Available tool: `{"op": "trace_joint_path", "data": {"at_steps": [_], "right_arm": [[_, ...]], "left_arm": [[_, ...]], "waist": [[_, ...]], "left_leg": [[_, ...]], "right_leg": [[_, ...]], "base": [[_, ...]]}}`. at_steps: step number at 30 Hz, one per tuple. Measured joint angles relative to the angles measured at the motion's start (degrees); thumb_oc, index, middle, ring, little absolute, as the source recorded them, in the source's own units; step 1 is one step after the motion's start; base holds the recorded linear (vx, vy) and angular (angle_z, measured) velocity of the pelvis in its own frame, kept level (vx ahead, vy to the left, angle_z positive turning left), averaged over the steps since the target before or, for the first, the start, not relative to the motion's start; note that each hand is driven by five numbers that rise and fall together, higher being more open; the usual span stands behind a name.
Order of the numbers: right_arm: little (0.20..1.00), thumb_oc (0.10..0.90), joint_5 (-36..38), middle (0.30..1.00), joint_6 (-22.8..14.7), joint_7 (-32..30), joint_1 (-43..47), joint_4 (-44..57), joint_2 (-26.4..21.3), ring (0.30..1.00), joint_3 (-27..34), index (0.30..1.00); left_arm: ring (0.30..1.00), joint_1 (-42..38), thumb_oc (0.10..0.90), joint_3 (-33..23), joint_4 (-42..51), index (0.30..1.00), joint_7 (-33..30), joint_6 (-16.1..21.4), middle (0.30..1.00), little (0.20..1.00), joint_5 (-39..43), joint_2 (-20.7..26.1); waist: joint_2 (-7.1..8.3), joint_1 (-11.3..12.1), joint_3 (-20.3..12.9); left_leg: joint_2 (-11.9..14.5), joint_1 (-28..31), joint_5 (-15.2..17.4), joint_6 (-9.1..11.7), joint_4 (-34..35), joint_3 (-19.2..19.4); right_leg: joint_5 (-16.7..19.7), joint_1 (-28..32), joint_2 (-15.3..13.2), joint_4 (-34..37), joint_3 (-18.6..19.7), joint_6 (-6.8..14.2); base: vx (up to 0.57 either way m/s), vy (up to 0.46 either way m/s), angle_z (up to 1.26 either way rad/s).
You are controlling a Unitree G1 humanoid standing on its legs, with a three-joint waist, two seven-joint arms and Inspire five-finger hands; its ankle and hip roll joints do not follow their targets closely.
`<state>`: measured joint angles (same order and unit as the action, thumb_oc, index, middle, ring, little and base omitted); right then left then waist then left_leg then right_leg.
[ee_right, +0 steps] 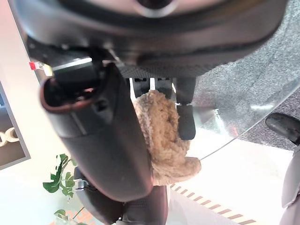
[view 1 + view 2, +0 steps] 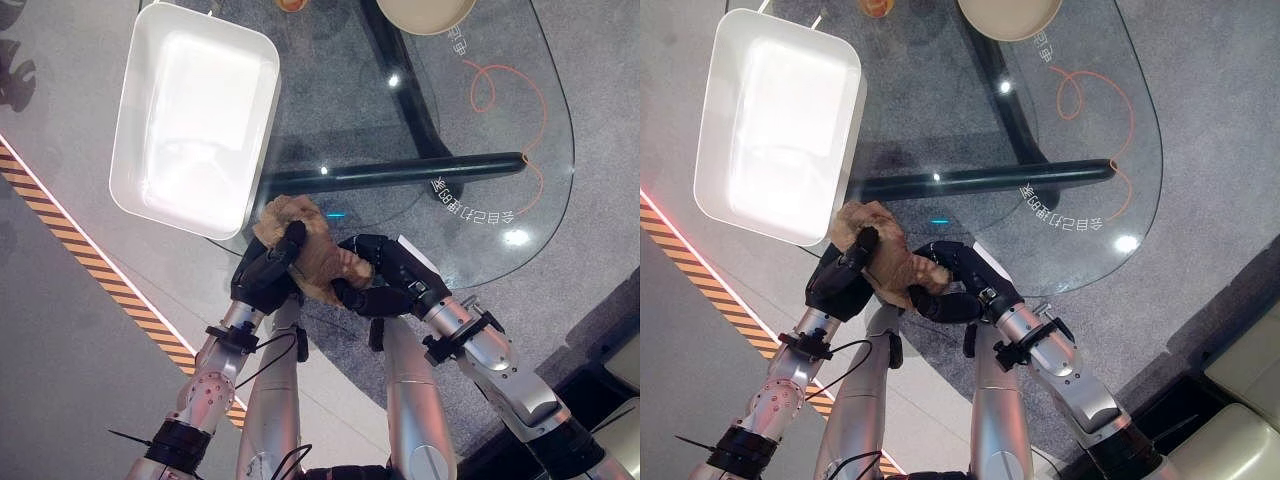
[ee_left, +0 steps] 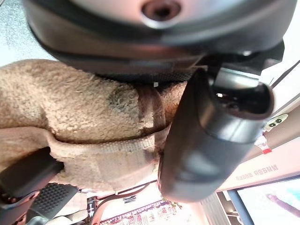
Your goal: Wipe the table with a cloth and put it in the basket.
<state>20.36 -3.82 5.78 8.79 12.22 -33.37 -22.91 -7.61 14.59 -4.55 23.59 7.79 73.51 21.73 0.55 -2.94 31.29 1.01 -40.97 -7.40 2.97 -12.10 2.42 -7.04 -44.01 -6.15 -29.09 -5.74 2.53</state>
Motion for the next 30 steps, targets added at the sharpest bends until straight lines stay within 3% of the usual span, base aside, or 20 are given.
{"op": "trace_joint_path", "data": {"at_steps": [10,24,30], "right_arm": [[0.9,0.8,0.7,0.9,0.0,-4.0,0.0,0.0,0.1,0.9,0.2,0.9],[0.9,0.8,2.3,0.9,0.4,-6.7,0.0,0.0,3.1,0.9,0.4,0.9],[0.9,0.8,2.2,0.9,2.9,-7.1,-0.1,-0.3,4.1,0.9,1.7,0.9]], "left_arm": [[0.3,0.0,0.1,0.2,-0.4,0.3,0.0,0.5,0.3,0.2,0.0,0.0],[0.3,-0.1,0.1,-0.7,-0.4,0.3,0.0,6.1,0.3,0.2,-0.9,-0.1],[0.3,0.0,0.1,-3.7,-0.3,0.3,-0.6,10.2,0.3,0.2,-1.9,0.0]], "waist": [[0.01,-0.1,0.0],[0.0,-0.2,0.0],[-0.05,-0.2,0.0]], "left_leg": [[0.0,0.1,-0.1,0.0,0.0,0.0],[0.0,0.8,-0.1,0.0,0.0,0.0],[0.0,0.9,-0.1,0.0,0.1,0.3]], "right_leg": [[0.1,0.1,0.0,0.0,0.0,0.0],[0.0,0.7,0.0,-0.2,0.0,0.0],[0.0,0.6,0.0,-0.2,0.3,0.0]], "base": [[0.0,0.0,0.0],[0.0,0.012,0.0],[0.01,0.057,-0.01]]}}
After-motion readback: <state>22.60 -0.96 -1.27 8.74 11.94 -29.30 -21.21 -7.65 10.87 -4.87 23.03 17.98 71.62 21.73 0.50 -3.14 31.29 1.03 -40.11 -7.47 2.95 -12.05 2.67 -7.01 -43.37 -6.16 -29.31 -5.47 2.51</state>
